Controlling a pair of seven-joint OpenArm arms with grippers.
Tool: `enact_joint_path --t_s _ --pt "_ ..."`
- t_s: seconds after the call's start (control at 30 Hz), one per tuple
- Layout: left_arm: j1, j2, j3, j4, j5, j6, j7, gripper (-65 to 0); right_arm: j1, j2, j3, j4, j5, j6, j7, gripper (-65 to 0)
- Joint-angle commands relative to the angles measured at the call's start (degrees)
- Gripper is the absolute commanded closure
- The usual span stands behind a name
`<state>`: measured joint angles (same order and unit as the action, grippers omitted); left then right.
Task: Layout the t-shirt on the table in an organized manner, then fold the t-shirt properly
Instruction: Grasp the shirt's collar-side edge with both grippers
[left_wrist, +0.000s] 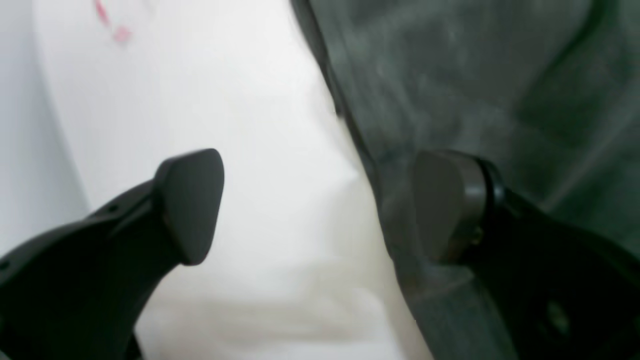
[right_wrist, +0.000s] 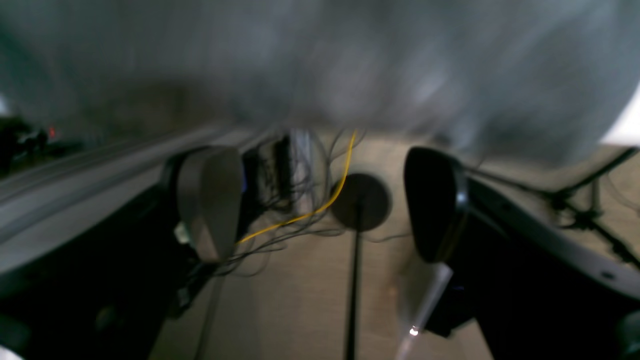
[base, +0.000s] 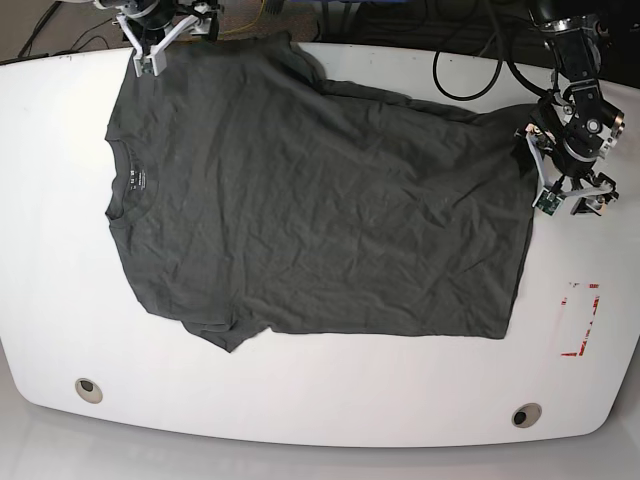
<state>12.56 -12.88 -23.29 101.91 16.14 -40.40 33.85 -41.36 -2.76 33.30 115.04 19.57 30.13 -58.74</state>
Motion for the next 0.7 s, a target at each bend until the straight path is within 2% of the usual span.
enact_joint_path --t_s 0.0,0.23,0.37,0.5,0.67 --pt "1.03 -0.96 -1.55 2.93 0.25 0.4 0.13 -56.6 1.23 2.11 2.0 0.87 0.43 0.68 0.59 -48.5" --pt "1.9 -0.61 -5.33 7.76 -0.45 0.4 -0.13 -56.3 7.12 5.97 5.34 0.78 0.43 0.86 0.59 -48.6" --pt "1.9 -0.61 -5.41 8.03 -4.41 0.4 -0.22 -56.3 10.02 8.08 5.43 0.78 0.43 0.77 0.24 -48.6" --pt "1.9 -0.61 -5.41 8.11 -7.39 0.4 -0.22 -56.2 11.08 8.7 5.43 0.78 0.43 0.6 -0.12 -48.8" --pt "1.9 -0.61 -4.98 8.11 -7.83 0.4 -0.22 -56.2 12.75 9.23 5.43 0.34 0.34 0.68 -0.12 -48.8"
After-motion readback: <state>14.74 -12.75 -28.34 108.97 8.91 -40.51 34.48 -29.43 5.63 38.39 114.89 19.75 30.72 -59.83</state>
